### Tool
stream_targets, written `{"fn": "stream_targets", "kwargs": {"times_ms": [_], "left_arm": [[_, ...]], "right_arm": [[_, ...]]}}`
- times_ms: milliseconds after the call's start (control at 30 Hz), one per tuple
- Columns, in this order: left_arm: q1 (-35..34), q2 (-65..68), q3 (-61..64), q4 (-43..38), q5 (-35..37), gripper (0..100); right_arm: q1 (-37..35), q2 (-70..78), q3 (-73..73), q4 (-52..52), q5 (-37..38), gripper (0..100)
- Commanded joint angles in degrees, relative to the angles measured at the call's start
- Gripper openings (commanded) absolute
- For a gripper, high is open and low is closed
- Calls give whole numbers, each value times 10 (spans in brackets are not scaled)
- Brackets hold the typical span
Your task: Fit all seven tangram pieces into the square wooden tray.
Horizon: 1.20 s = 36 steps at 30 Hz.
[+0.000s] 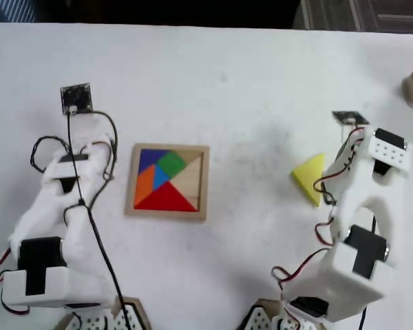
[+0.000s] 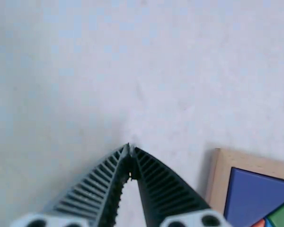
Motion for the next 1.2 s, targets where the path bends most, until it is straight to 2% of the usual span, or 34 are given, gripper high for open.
{"fn": "stream_targets", "kwargs": {"times_ms": [0,167,333,433,800,933,1167], "left_arm": [[-5,-2,-28,1,4,27],[-5,-2,-28,2,4,27],[-5,-2,-28,3,4,27],[-5,-2,-28,3,4,27],[-5,-2,-28,1,4,27],[-5,-2,-28,0,4,27],[-5,-2,-28,0,4,27]], "right_arm": [[-33,-67,-4,17,-113,19],[-129,-70,-4,18,-142,33],[-180,-70,-4,-6,-267,208],[-185,-69,-4,-43,-281,283],[-168,87,3,-185,-285,289],[-161,104,-39,-142,-285,290],[-158,101,-42,-137,-280,290]]}}
